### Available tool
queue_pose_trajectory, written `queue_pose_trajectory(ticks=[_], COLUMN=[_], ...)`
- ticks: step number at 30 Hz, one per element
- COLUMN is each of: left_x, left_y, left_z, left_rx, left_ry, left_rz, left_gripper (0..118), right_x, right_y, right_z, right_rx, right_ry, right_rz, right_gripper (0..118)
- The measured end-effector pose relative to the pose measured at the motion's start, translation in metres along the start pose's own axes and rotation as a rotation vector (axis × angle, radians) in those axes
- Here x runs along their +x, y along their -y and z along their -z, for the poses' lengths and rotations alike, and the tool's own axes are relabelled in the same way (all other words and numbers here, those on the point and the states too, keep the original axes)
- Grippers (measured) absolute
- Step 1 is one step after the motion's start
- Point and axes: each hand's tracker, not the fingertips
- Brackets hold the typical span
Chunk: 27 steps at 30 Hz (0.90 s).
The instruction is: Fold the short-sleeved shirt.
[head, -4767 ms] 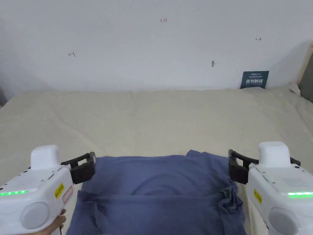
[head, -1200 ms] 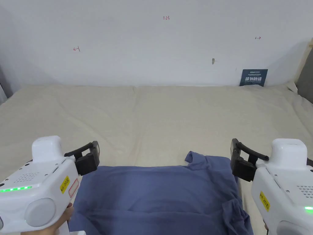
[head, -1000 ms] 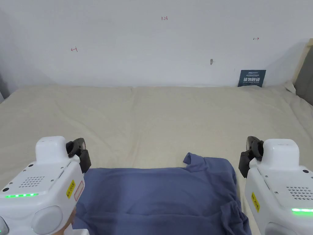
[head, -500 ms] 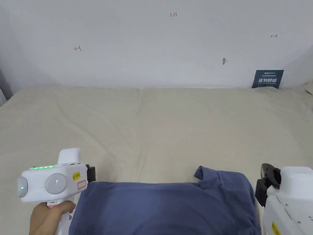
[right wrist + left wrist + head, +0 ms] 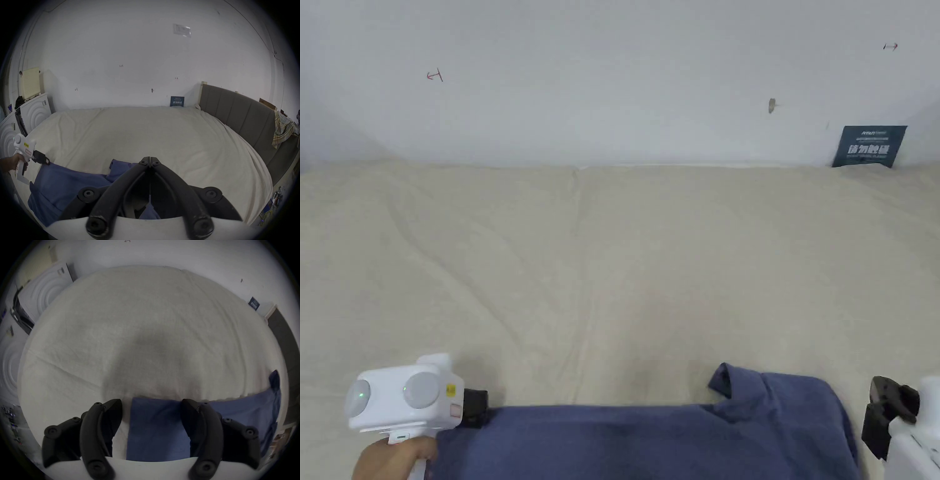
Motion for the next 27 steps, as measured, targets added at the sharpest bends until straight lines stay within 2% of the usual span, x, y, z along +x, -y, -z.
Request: queue_pose_trajectory(ticks=[2,3,4,5,6,7,8,9,12,14,16,17,18,20,21,22,23,24,27], left_x=[0.008,0.011,0.014,0.017,0.021,0.024,0.024,0.024,0.023,0.022,0.02,0.019,0.017,0.014,0.012,0.01,0.008,0.005,-0.003], left_y=[0.004,0.006,0.007,0.007,0.009,0.01,0.01,0.011,0.016,0.02,0.023,0.025,0.027,0.03,0.032,0.034,0.037,0.038,0.049], left_z=[-0.007,-0.01,-0.015,-0.018,-0.022,-0.026,-0.035,-0.043,-0.07,-0.083,-0.095,-0.099,-0.102,-0.105,-0.107,-0.108,-0.109,-0.108,-0.118], left_rx=[0.058,0.071,0.084,0.101,0.114,0.125,0.148,0.172,0.217,0.239,0.251,0.256,0.257,0.259,0.258,0.258,0.256,0.256,0.265], left_ry=[-0.009,0.014,0.017,0.053,0.059,0.049,0.062,0.082,0.129,0.149,0.162,0.17,0.174,0.18,0.181,0.18,0.183,0.182,0.197], left_rz=[0.053,0.068,0.075,0.078,0.079,0.082,0.084,0.078,0.073,0.072,0.066,0.06,0.057,0.048,0.042,0.036,0.028,0.018,-0.017], left_gripper=[69,48,23,2,3,3,3,3,3,3,3,3,2,3,3,3,3,3,3], right_x=[0.007,0.009,0.011,0.012,0.016,0.016,0.016,0.015,0.012,0.015,0.015,0.013,0.016,0.017,0.014,0.013,0.018,0.02,0.025], right_y=[0.001,0.001,0.0,0.0,0.001,0.001,0.002,0.005,0.016,0.026,0.035,0.041,0.046,0.048,0.043,0.041,0.039,0.037,0.024], right_z=[0.013,0.022,0.032,0.046,0.059,0.073,0.09,0.102,0.146,0.17,0.188,0.195,0.197,0.19,0.18,0.173,0.167,0.16,0.128], right_rx=[-0.043,-0.071,-0.099,-0.139,-0.191,-0.229,-0.282,-0.302,-0.413,-0.483,-0.564,-0.606,-0.626,-0.599,-0.553,-0.542,-0.54,-0.533,-0.44], right_ry=[-0.003,-0.008,-0.019,-0.036,-0.04,-0.049,-0.064,-0.055,-0.018,-0.022,0.013,0.018,0.009,-0.007,0.037,0.041,-0.05,-0.04,-0.059], right_rz=[0.027,0.039,0.043,0.044,0.053,0.057,0.068,0.049,-0.007,0.025,0.03,-0.001,0.007,0.025,-0.002,-0.027,0.01,0.035,0.016], right_gripper=[0,6,18,36,68,85,92,93,93,93,89,75,59,40,31,20,0,0,0])
